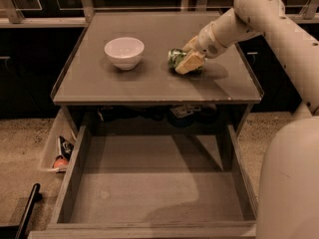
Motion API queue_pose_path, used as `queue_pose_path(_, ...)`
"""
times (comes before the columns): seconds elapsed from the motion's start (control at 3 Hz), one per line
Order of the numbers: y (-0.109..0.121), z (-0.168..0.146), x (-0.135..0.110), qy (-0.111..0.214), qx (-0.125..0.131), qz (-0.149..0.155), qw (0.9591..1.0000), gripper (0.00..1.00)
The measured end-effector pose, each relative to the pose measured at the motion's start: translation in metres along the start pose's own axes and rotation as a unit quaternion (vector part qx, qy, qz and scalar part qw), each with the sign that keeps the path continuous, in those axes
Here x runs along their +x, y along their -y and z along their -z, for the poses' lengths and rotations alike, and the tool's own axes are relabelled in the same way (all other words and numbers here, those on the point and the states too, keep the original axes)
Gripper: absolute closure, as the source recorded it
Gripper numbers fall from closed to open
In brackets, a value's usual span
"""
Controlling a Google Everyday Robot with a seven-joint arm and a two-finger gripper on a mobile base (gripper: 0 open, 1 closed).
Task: Place green can into top drawer
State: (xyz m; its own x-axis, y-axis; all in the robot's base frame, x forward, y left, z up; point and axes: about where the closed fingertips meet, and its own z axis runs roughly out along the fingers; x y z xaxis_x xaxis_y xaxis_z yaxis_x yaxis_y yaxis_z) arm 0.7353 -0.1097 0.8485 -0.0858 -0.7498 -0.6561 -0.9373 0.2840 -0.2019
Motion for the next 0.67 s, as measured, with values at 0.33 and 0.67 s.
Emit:
queue_pose_path(0.33,-0.012,0.011,0.002,0.007,-0.002,0.007,0.9999,1.00)
queue_pose_path(0.67,-0.024,0.027,0.005,0.019,0.002,0.012,0.9997,1.00)
